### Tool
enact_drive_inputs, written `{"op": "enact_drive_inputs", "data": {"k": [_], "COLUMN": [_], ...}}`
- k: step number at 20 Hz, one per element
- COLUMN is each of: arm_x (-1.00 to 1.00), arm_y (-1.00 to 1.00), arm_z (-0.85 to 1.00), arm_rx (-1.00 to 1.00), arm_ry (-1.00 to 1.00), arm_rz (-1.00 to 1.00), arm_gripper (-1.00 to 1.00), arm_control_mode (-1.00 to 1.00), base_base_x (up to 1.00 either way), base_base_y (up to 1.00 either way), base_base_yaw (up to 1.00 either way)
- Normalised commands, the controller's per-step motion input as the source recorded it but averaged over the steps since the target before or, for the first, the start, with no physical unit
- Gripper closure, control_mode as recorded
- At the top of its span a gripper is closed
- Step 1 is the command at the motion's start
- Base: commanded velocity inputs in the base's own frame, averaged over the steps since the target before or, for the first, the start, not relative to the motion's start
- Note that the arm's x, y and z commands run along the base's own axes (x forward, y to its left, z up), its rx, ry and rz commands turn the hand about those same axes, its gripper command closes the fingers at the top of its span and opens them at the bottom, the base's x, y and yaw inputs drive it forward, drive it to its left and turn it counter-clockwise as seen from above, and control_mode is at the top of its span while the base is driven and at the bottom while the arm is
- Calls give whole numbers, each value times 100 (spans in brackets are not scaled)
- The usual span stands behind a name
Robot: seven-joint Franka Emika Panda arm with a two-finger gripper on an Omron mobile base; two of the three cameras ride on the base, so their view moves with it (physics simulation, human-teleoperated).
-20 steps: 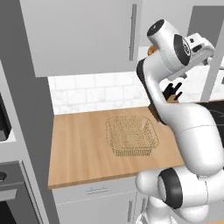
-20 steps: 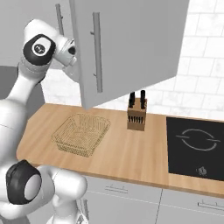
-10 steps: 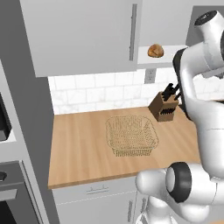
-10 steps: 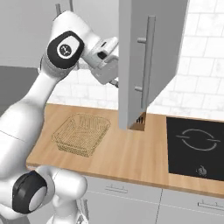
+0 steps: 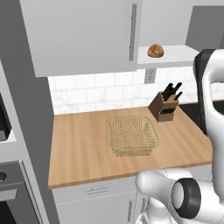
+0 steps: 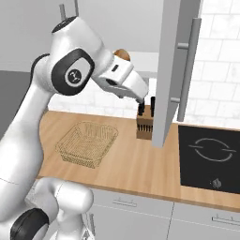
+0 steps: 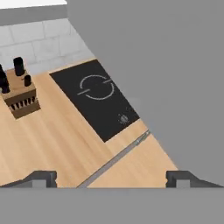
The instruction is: Open the cabinet, pick up the bread from the cabinet and place it in the basket. Then move the basket to the dining counter.
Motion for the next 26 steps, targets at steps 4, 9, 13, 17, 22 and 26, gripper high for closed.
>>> {"op": "enact_drive_inputs", "data": {"k": [4,9,13,17,22,26], "arm_x": [71,100,86,92,93,87], "arm_y": [97,37,18,25,18,3], "arm_z": [-4,58,37,0,-10,-4], "arm_rx": [41,40,10,0,-3,0], "arm_ry": [-19,-8,-4,-2,-16,-2], "arm_rz": [34,37,12,0,1,2], "arm_gripper": [-100,-100,-100,-100,-100,-100], "arm_control_mode": [-100,-100,-100,-100,-100,-100], "base_base_x": [0,0,0,0,0,0], "base_base_y": [0,0,0,0,0,0], "base_base_yaw": [0,0,0,0,0,0]}}
